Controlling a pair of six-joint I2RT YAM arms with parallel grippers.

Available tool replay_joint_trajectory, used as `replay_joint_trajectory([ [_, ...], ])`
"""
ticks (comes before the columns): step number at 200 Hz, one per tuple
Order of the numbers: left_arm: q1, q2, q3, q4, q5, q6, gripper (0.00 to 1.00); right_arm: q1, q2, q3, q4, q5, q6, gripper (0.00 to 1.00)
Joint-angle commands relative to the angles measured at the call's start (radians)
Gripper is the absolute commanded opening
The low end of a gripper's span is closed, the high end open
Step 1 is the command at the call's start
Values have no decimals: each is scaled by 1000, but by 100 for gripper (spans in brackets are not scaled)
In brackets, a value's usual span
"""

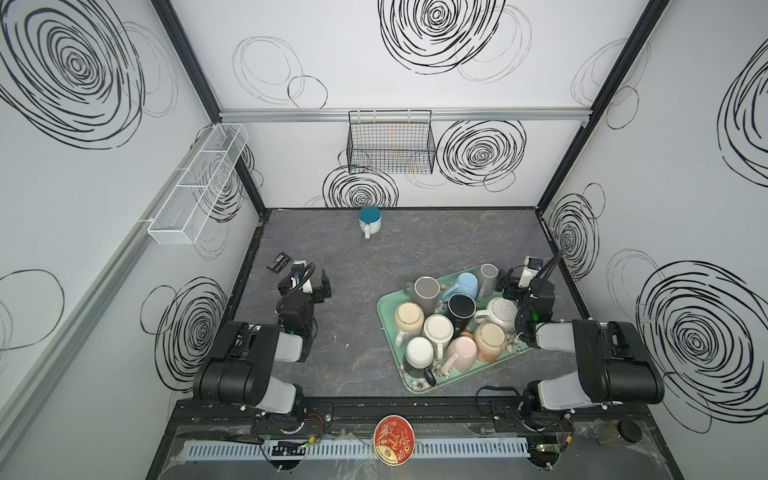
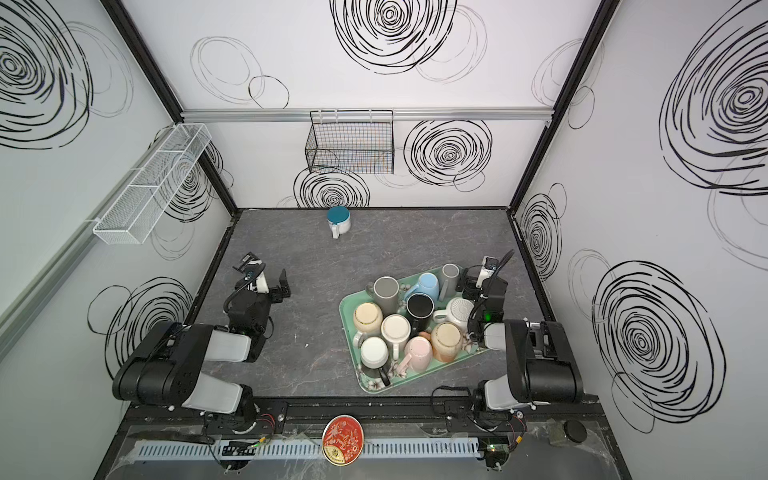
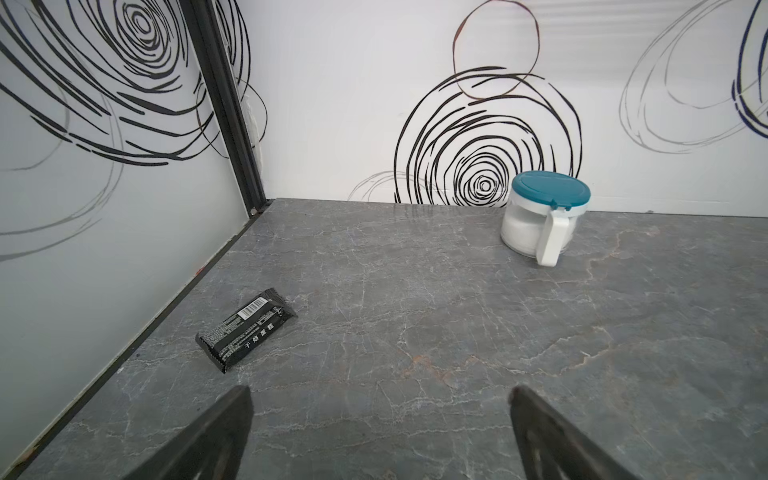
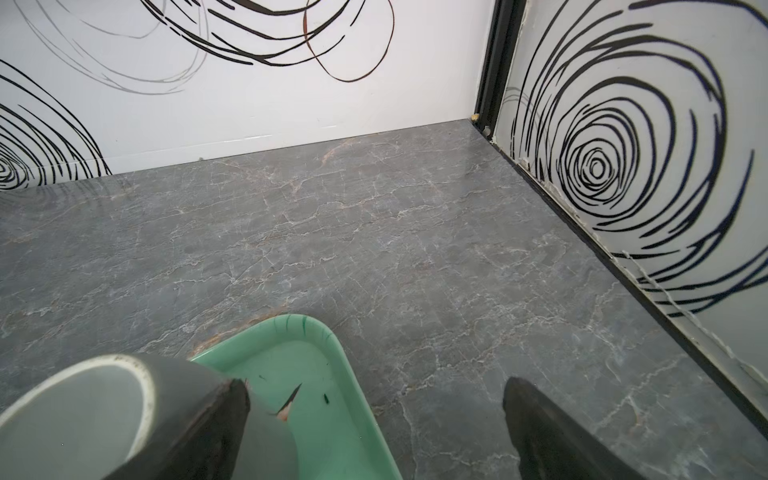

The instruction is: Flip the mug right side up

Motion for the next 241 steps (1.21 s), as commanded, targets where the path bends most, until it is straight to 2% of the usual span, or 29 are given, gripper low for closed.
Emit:
replay_joint_trajectory([
  [1,-1,1,6,64,5,2,99,5,10,18,-2,3,-9,100],
  [241,0,2,9,60,9,0,99,-5,9,18,-8,-18,-4,100],
])
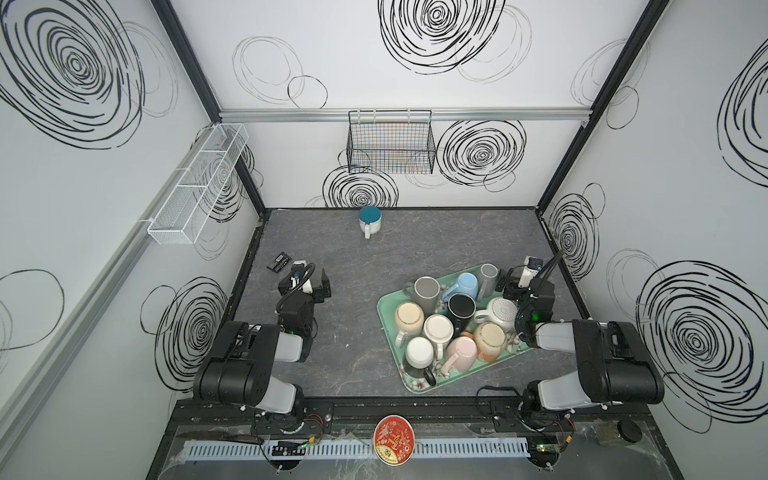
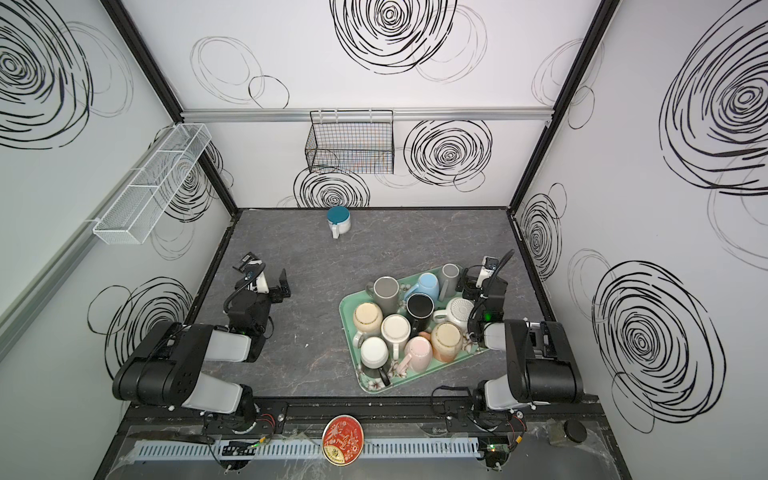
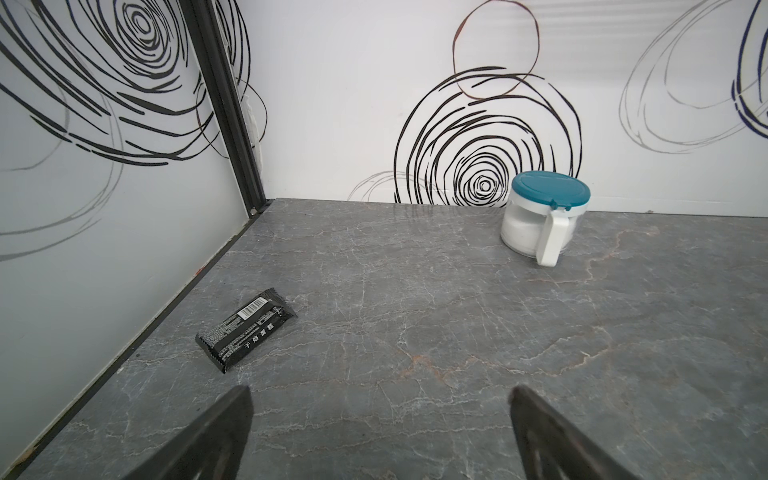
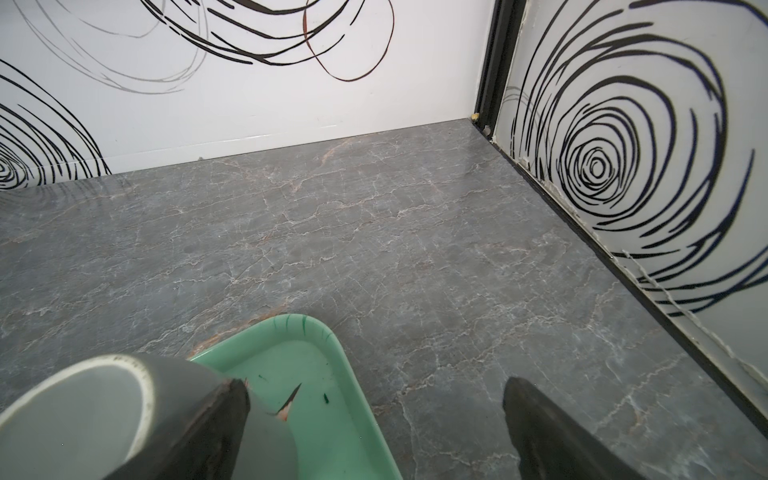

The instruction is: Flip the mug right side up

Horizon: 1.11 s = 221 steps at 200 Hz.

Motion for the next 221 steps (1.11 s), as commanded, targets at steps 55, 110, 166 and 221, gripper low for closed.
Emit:
replay_joint_trajectory([
  [55,-26,-82,25,-44,-53,12,99,-39,-46,131,-231,-100,-1,100],
  [110,-69,-245,258,-489,-150,-80,99,-48,-193,334,-553,-97,32,100],
  [166,-99,-263,606,-1220,-150,-485,99,-160,-183,627,-1274,-100,277,90],
  [221,-331,-309,610,-1595,-99,-643,99,-229,-53,673,-1546,-243,271,82],
])
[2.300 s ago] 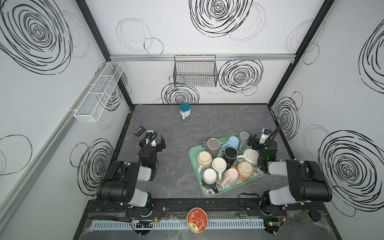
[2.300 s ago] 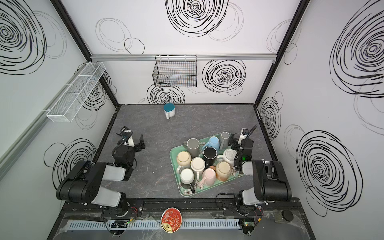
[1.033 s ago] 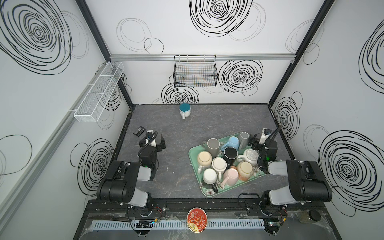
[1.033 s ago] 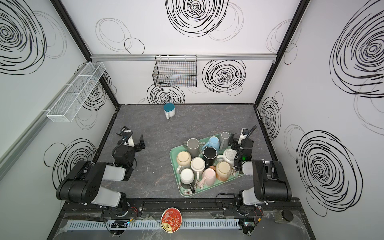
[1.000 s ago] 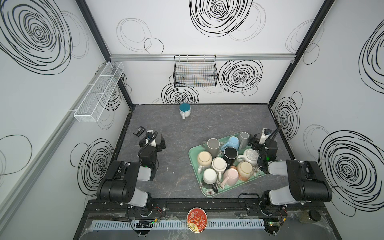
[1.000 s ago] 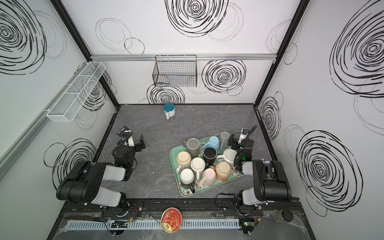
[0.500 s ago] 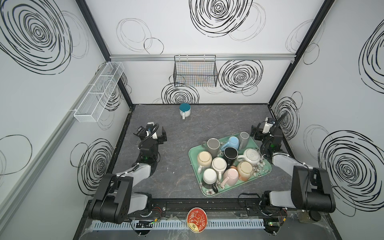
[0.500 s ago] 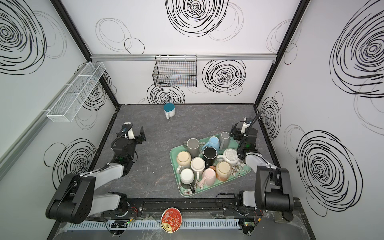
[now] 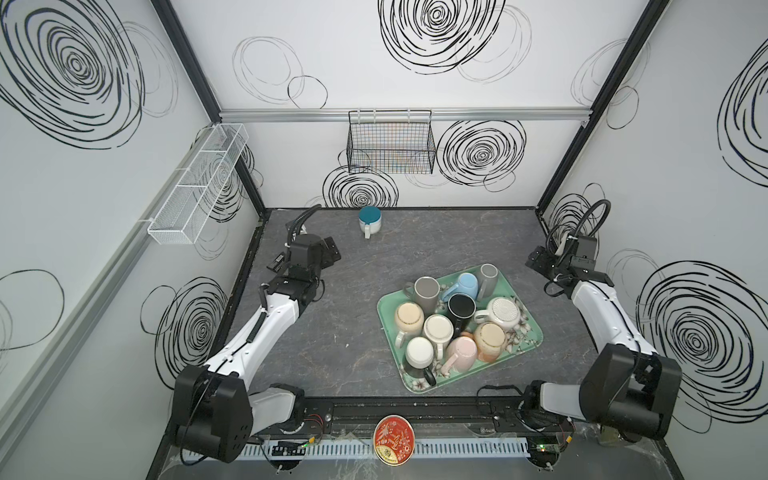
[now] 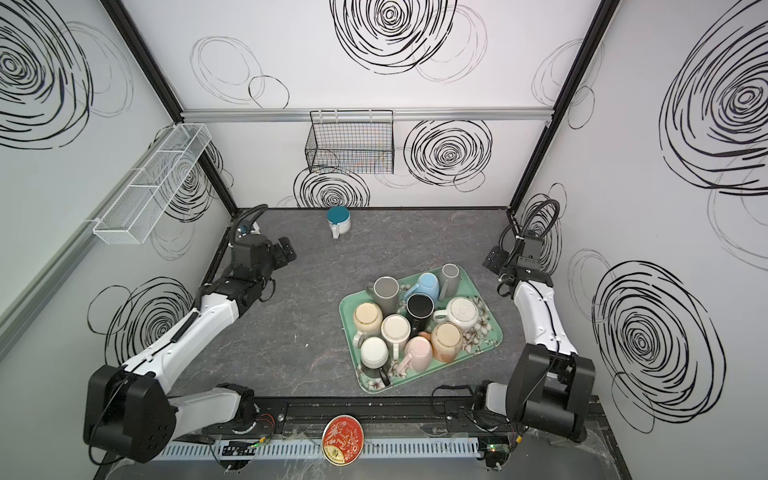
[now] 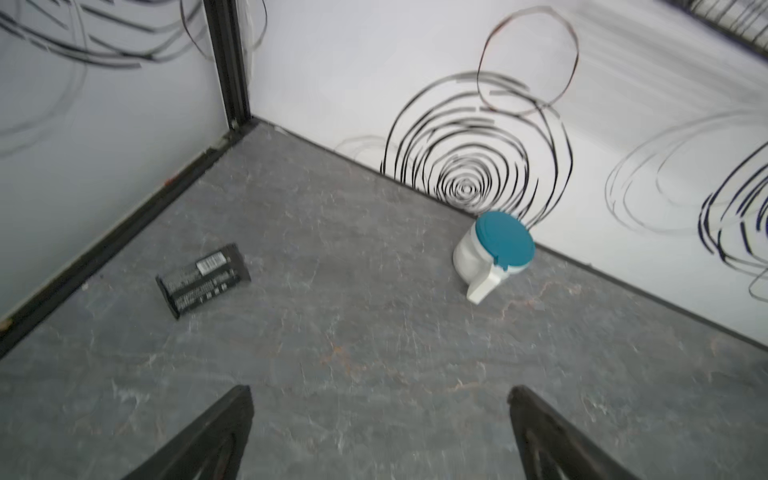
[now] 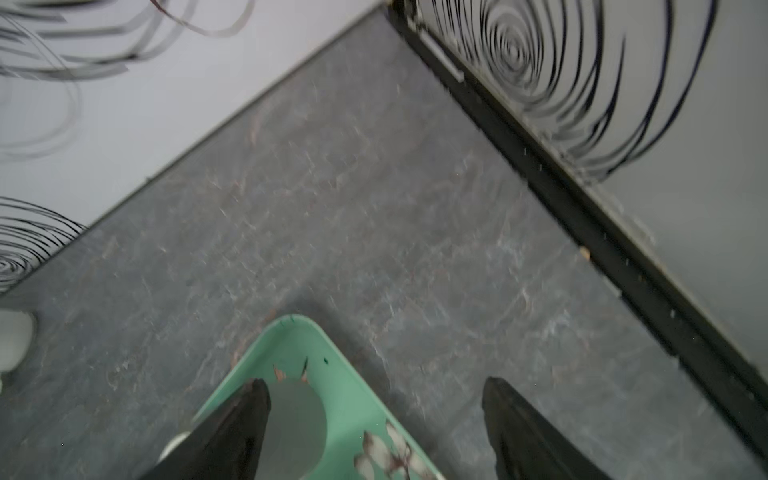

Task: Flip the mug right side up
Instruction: 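Raise both arms and move both grippers toward the mug tray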

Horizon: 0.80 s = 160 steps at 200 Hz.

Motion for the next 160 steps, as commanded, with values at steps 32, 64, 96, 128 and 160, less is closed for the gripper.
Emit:
replay_joint_trajectory([
  [32,-338,-59,-124,-242,85,-195,99,-18,194,84,-323,-128,-50,63],
  [64,-495,-57,-255,-36,191,-401,98,-17,280,87,-321,-131,-66,63],
  [96,-540,-51,-344,99,207,-564,82,13,361,129,-342,-115,-98,70],
  [128,-567,-22,-394,198,229,-648,67,99,436,171,-355,-46,-118,71],
  [160,-565,39,-414,276,254,-685,62,113,465,170,-340,-50,-105,70],
])
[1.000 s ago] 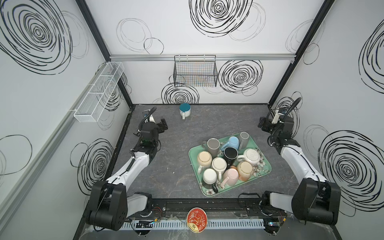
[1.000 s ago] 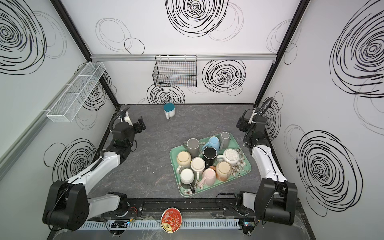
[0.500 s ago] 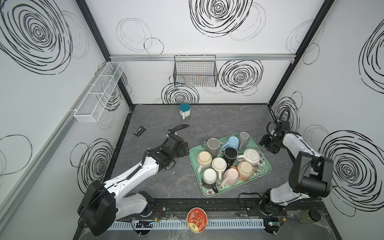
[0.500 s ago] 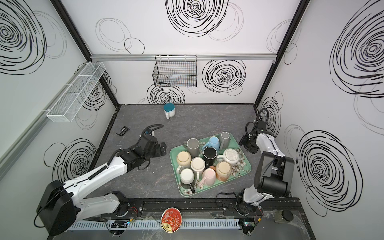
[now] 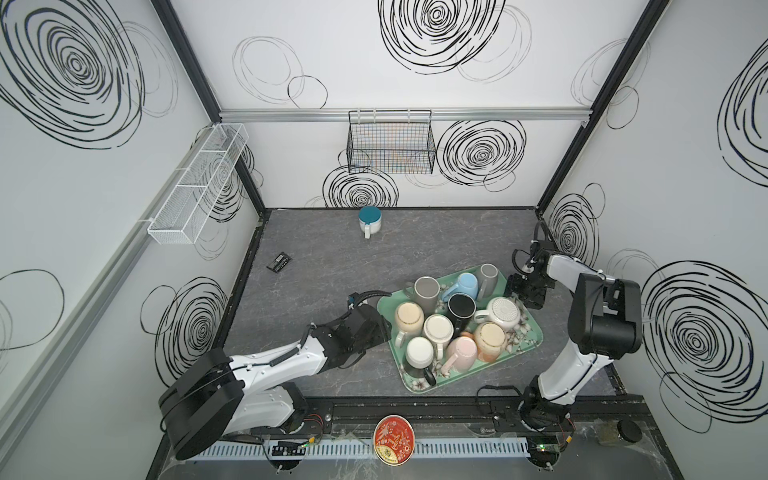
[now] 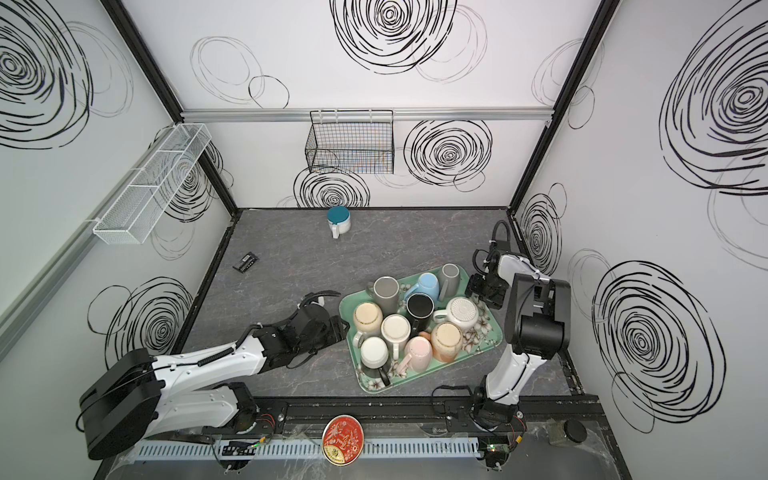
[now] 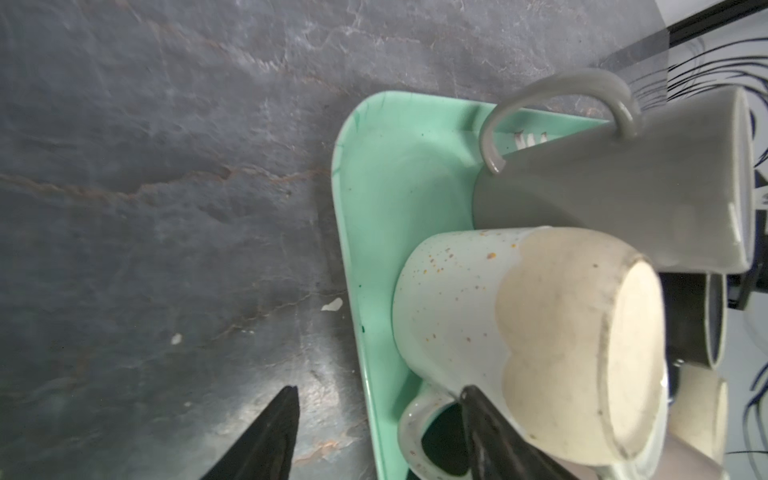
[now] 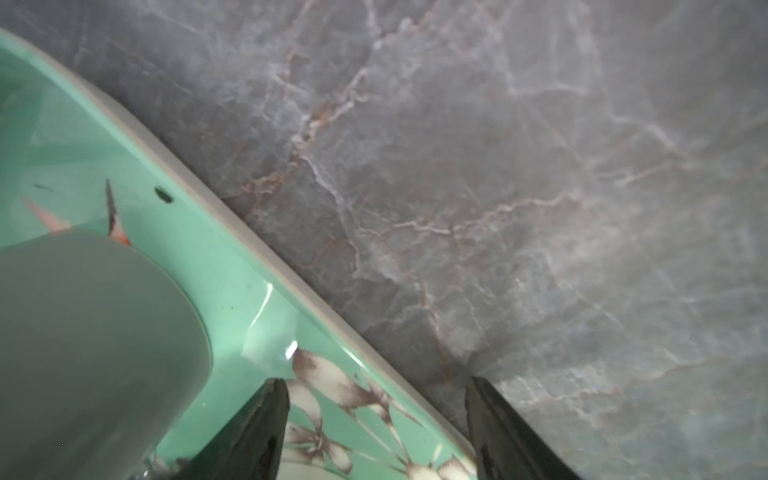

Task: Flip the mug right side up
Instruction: 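Raise both arms and move both grippers toward the mug tray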

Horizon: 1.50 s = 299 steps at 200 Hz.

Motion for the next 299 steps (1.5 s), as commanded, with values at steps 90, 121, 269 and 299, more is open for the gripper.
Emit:
replay_joint_trajectory([
  [90,55,215,-4,269,74,-105,31,32,84,44,-59,80,-50,60],
  [121,75,268,24,315,81,-92,24,36,113,59,-41,34,-48,34],
  [269,218,600,377,402,201,21,4,11,325,329,-35,-43,-66,5],
  [299,247,715,556,349,212,111,4,10,407,440,-48,-46,-64,5],
])
